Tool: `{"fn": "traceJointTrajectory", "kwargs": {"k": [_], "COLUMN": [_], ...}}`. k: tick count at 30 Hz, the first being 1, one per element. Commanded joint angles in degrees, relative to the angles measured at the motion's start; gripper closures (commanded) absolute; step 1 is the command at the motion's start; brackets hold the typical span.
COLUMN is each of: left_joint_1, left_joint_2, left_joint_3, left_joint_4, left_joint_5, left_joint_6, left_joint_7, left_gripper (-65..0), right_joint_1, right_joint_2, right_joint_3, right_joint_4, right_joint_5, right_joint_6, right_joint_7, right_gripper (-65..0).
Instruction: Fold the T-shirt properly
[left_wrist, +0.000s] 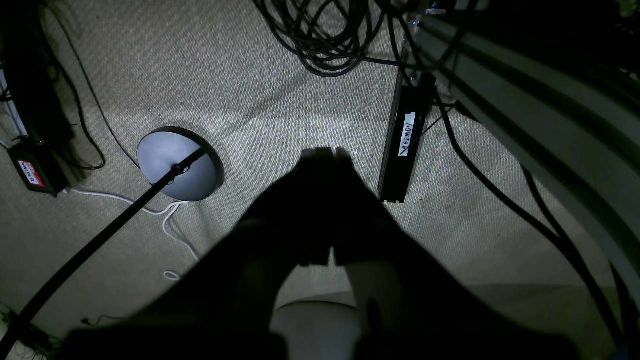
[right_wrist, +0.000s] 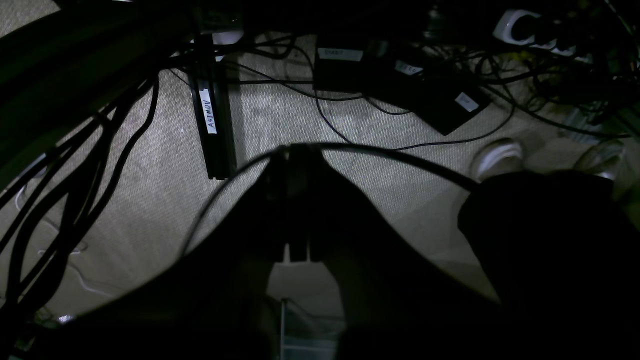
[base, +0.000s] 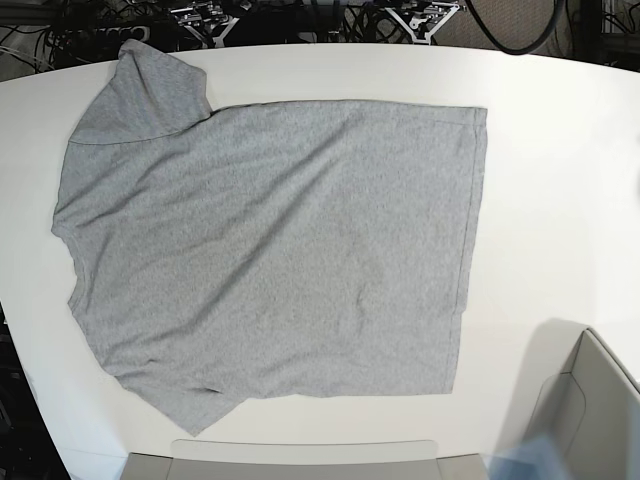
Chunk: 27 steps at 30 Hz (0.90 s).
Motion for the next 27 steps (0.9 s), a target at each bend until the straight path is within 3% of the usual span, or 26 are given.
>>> {"fn": "traceJointTrajectory", "kwargs": {"k": [1, 6, 12, 14, 20, 25, 27], "left_joint_1": [-0.08, 0.36, 0.62, 2.38, 10.12, 9.42, 9.5], "left_joint_2": [-0.18, -0.18, -0.18, -0.18, -0.53, -2.99, -2.99], "left_joint_3": [0.14, -0.03, -0.21, -0.21, -0.21, -0.65, -3.9], "left_joint_4": [0.12, 0.12, 0.12, 1.18, 13.75, 13.93, 14.1], "left_joint_5": [-0.14, -0.06, -0.14, -0.14, -0.23, -0.23, -0.32], "left_joint_6": [0.16, 0.16, 0.25, 0.16, 0.43, 0.16, -0.19], "left_joint_7": [-1.6, -5.38, -14.87, -15.66, -14.61, -6.69, -3.62], "left_gripper": [-0.2, -0.2, -0.2, -0.2, -0.2, -0.2, -0.2], "right_joint_1": [-0.3, -1.45, -7.07, -8.92, -13.23, -14.28, -15.34], "right_joint_2": [-0.02, -0.02, 0.16, 0.16, 0.16, 0.16, 0.16], "right_joint_3": [-0.08, -0.08, -0.08, -0.08, -0.08, -0.08, -0.08], "right_joint_4": [0.12, 1.53, 12.52, 15.16, 18.85, 19.55, 21.31], "right_joint_5": [-0.1, -0.1, -0.1, -0.1, -0.1, 0.17, 0.17], "right_joint_6": [0.38, 0.38, 0.38, 0.47, 0.47, 0.47, 0.47], "right_joint_7": [0.3, 0.47, 0.47, 0.47, 0.47, 0.47, 0.47], "right_gripper": [-0.4, -0.4, -0.3, -0.3, -0.4, -0.4, -0.4]}}
